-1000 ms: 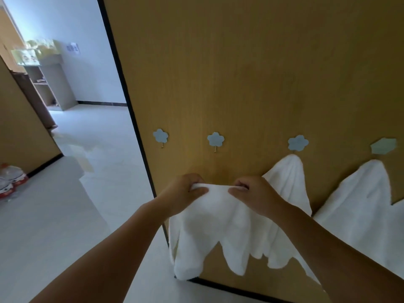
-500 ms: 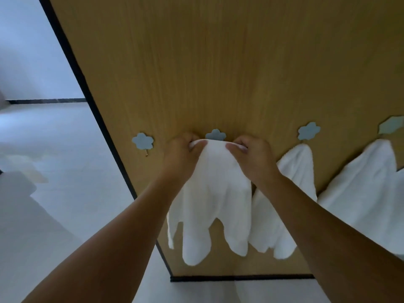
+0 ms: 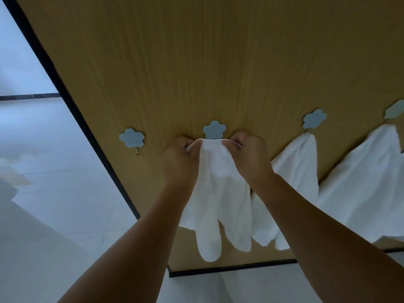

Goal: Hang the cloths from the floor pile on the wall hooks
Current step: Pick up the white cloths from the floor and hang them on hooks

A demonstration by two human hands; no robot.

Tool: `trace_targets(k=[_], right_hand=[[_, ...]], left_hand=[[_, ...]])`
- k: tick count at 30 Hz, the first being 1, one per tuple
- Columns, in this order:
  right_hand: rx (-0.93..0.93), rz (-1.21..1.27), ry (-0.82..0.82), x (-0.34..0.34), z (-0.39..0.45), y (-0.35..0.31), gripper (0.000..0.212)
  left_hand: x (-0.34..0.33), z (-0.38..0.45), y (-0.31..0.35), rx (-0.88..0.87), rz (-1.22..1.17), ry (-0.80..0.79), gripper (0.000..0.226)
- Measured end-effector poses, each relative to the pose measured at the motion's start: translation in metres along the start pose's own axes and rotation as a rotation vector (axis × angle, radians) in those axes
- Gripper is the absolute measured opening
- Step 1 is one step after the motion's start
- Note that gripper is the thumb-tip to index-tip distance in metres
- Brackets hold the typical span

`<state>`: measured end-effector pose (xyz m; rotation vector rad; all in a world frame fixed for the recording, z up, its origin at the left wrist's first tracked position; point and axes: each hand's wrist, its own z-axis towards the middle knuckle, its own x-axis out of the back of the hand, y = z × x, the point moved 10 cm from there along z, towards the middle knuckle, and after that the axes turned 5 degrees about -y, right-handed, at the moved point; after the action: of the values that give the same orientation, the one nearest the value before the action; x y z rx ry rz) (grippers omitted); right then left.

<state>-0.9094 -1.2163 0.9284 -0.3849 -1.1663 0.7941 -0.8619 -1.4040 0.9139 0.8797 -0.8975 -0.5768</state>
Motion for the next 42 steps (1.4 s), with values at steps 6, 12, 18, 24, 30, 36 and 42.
trace_targets(k=[6,12,18,24,30,36,42], right_hand=[[-0.048,0.055,-0.015,-0.017,-0.008,0.016,0.025],[-0.071,0.123,-0.062,-0.035,-0.015,0.023,0.019],[-0.064,0.042,-0.206,-0.052,-0.027,0.04,0.019],[-0.061,-0.057,-0.362,-0.054,-0.048,0.051,0.027],[-0.038,-0.154,-0.315,-0.028,-0.069,0.044,0.042],[-0.164,-0.162,-0.184,0.026,-0.108,0.059,0.018],[-0.279,-0.25,-0.091,0.079,-0.148,0.078,0.024]], left_hand=[[-0.017,-0.012,-0.027,0.08,-0.066,-0.017,0.024],[-0.043,-0.016,-0.044,0.154,-0.015,-0.208,0.038],[-0.046,-0.017,-0.038,-0.006,0.159,-0.326,0.047],[-0.042,-0.033,-0.044,0.002,0.257,-0.405,0.034],[-0.025,-0.039,-0.035,-0.04,0.327,-0.412,0.022],[-0.031,-0.052,0.006,-0.225,0.341,-0.505,0.021],[-0.066,-0.087,0.041,-0.379,0.236,-0.606,0.014]])
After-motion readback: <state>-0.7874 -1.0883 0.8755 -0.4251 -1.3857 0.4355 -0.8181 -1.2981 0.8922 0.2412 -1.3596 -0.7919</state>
